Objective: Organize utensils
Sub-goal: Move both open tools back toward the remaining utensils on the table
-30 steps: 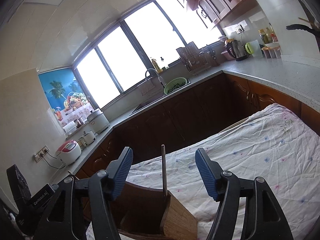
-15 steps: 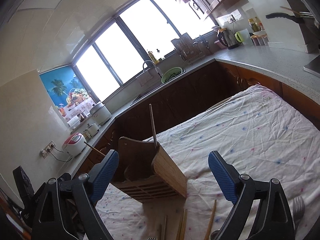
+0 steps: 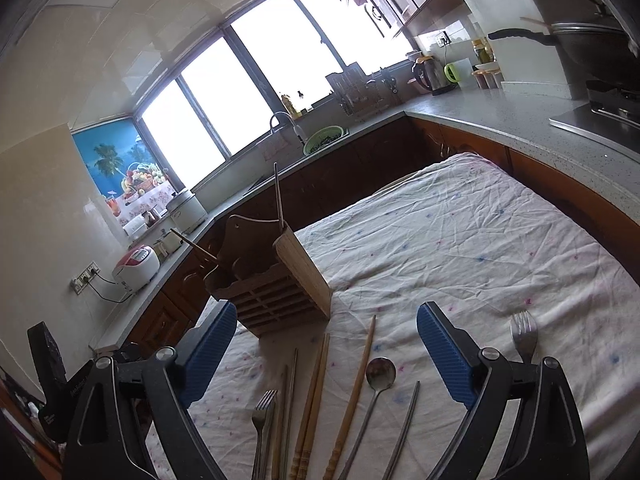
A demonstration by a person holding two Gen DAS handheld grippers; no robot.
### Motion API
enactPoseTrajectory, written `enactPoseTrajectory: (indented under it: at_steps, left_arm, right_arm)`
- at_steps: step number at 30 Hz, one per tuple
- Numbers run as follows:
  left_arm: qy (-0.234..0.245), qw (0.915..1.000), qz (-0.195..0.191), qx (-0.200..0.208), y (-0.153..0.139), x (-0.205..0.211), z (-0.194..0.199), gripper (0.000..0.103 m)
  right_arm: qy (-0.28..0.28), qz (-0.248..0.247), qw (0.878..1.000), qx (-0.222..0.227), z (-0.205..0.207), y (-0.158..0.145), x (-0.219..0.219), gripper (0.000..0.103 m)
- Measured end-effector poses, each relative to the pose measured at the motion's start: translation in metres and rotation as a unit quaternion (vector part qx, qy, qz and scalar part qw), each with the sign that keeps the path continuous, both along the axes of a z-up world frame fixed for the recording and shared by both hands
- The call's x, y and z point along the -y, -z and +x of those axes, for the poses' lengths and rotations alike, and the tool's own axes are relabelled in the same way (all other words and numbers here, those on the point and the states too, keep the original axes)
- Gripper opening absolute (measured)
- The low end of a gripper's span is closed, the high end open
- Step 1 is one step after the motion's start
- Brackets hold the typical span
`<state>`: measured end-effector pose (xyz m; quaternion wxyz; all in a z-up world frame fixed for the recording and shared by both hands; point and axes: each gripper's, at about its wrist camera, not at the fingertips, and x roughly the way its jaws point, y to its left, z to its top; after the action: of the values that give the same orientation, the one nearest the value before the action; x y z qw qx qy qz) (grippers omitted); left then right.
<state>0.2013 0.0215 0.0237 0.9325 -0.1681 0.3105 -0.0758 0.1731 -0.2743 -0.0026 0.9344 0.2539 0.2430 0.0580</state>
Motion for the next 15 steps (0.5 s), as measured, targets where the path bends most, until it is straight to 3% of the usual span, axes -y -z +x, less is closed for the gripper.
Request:
enactPoseTrajectory:
  at_steps: [8, 15]
  left_arm:
    - [0.013, 0.9994, 0.009, -0.029, 0.021, 0.007, -0.013, 0.095]
    - [0.022, 0.9988, 0.024, -0.037, 0.028, 0.015, -0.015, 0.095]
  right_arm:
    - [0.005, -0.019, 0.999, -0.037, -0.027, 0.024, 0.002, 0.093]
    - [0.006, -0.066, 0.997, -0.046, -0.039, 0.033, -0.006, 0.093]
